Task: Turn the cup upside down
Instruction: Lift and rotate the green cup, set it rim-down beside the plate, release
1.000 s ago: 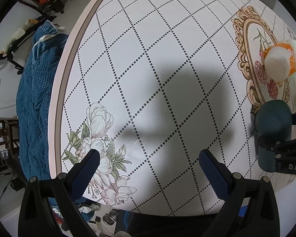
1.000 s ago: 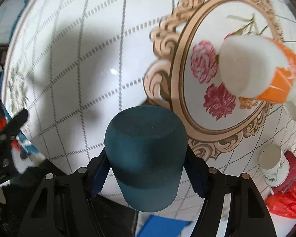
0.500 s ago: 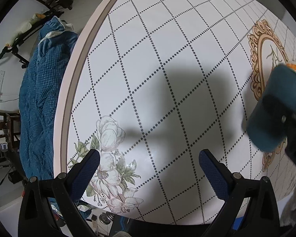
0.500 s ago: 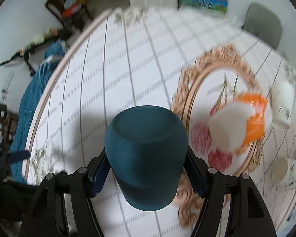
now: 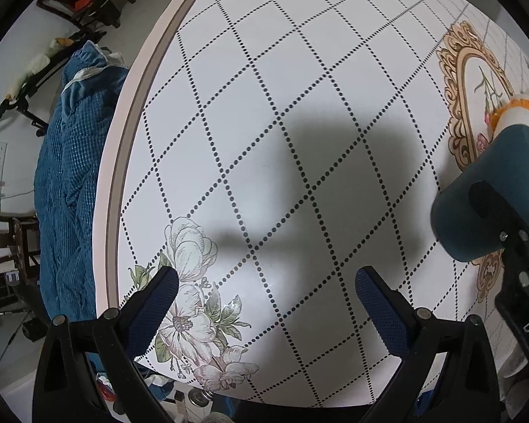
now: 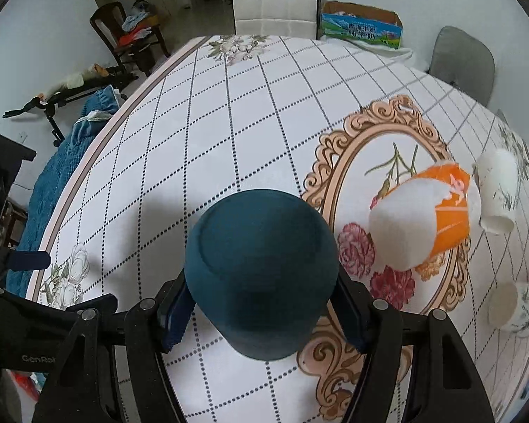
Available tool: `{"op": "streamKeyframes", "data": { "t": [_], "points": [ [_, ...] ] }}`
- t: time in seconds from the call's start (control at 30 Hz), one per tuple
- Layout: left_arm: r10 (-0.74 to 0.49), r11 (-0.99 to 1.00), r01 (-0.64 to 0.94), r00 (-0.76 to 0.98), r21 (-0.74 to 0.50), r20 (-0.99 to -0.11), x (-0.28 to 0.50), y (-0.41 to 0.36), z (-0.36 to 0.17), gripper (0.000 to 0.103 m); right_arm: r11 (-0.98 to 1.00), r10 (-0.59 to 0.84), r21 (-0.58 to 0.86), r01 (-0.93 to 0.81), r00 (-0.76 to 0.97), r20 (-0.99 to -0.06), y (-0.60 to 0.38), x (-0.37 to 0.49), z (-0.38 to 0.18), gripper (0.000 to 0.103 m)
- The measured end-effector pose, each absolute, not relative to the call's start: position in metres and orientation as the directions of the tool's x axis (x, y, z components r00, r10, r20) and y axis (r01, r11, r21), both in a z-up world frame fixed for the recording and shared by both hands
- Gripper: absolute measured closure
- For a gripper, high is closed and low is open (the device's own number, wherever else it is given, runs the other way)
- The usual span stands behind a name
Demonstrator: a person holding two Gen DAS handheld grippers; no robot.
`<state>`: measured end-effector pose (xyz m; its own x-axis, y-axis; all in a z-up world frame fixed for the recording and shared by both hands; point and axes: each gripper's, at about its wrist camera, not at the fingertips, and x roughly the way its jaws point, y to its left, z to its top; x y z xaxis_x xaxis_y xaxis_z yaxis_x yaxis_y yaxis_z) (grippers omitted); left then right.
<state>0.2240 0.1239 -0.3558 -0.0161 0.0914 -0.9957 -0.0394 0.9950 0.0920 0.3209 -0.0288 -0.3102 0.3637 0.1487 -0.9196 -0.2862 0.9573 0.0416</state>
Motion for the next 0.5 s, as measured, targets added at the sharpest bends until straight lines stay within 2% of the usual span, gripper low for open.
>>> {"op": "streamKeyframes", "data": {
  "t": [0.2, 0.33, 0.5],
  "points": [
    [0.119, 0.993, 0.002, 0.021, 0.119, -0.993, 0.223, 0.114, -0.35, 0.0, 0.966, 0.127, 0.04, -0.254, 0.335, -0.934, -0.031, 0.312, -0.313, 0.029],
    [0.116, 0.993, 0.012, 0.031, 0.117, -0.993, 0.221, 0.112, -0.349, 0.0, 0.98, 0.101, 0.04, -0.193, 0.317, -0.943, -0.042, 0.306, -0.309, 0.012],
    [0.103, 0.994, 0.018, 0.054, 0.104, -0.993, 0.215, 0.111, -0.339, 0.0, 0.988, 0.089, 0.046, -0.144, 0.305, -0.948, -0.057, 0.285, -0.293, 0.007]
  ]
}}
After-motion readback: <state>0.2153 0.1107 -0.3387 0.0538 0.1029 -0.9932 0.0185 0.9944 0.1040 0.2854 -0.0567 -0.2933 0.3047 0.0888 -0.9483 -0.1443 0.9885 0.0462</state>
